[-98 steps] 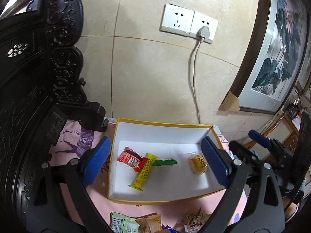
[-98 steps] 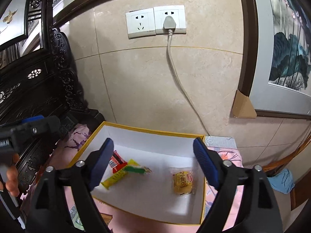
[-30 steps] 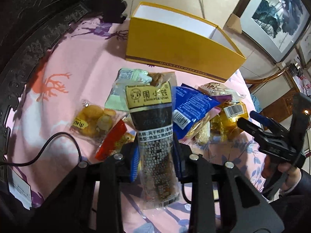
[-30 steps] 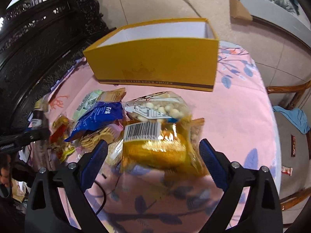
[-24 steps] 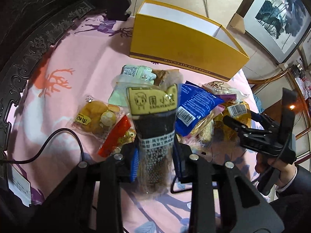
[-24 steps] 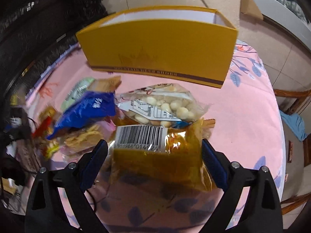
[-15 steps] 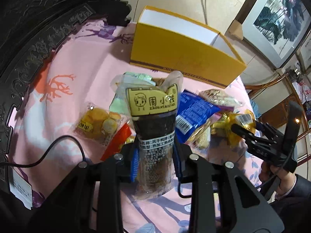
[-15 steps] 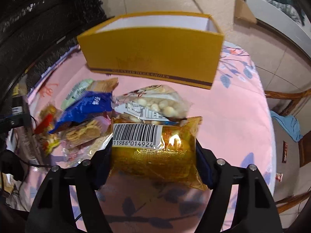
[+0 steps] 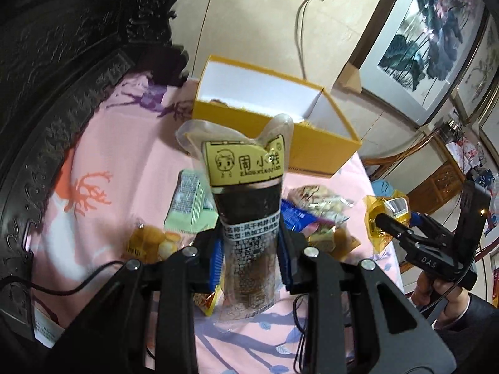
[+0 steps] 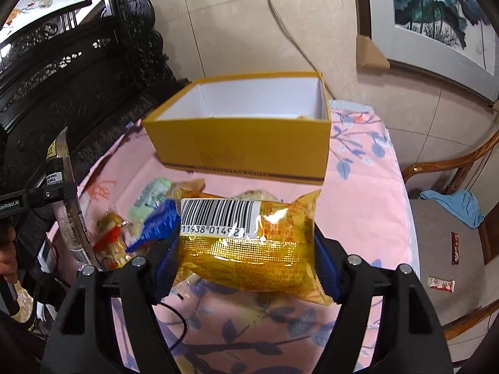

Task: Organize snacks
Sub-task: 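Carry both bags over the yellow box and release them inside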

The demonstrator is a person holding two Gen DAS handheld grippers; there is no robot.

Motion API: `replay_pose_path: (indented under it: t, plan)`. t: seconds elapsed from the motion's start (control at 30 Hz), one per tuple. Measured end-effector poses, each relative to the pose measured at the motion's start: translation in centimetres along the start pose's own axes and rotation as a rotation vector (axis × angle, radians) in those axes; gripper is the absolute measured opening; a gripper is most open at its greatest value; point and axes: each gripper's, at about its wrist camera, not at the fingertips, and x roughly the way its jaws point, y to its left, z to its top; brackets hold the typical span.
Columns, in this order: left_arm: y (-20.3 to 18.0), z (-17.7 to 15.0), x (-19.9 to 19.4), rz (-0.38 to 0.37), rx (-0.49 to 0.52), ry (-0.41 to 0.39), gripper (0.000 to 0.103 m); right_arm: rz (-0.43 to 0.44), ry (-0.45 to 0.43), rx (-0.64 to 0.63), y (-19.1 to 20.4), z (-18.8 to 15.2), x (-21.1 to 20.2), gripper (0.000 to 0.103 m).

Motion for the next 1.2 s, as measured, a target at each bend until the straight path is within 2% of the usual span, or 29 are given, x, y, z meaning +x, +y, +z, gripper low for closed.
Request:
replay_pose_path:
  t: [0.13,0.4,0.57,0.83,1.03,1.2]
  plan:
    - [-0.2,1.7,-0.8,-0.021,-0.002,-0.032,0.029,0.006,-0.027,-0.008,0.3,1.2,-0.5,0.075]
    - [-2.1,7.4,-1.0,-0.052,0.055,-0.118,0.029,0.015,-0.111,-0.021,-0.3,6.2,-0.7,0.075]
    - [-3.5,12.4,-0.5,-0.080,0.092,-0.171,0.029,0.016,-0.172,-0.032,-0.8,10.5,-0.3,0.075]
    - [-6.0,20.5,1.5,-0.079,0.146,-0.256,0.029,0.016,-0.258,-0.008,-1.3,17.1,1.2,0.075]
    - [-7.0,23.8,5.2,-0.066,0.156,-0.245,0.029,0.002,-0.255,0.005,-1.9,20.1,3.7,0.075]
    - [-7.3,24.5,8.2,-0.043,0.162,-0.212,0.029,-0.010,-0.234,0.011,-2.4,21.4,6.1,0.075]
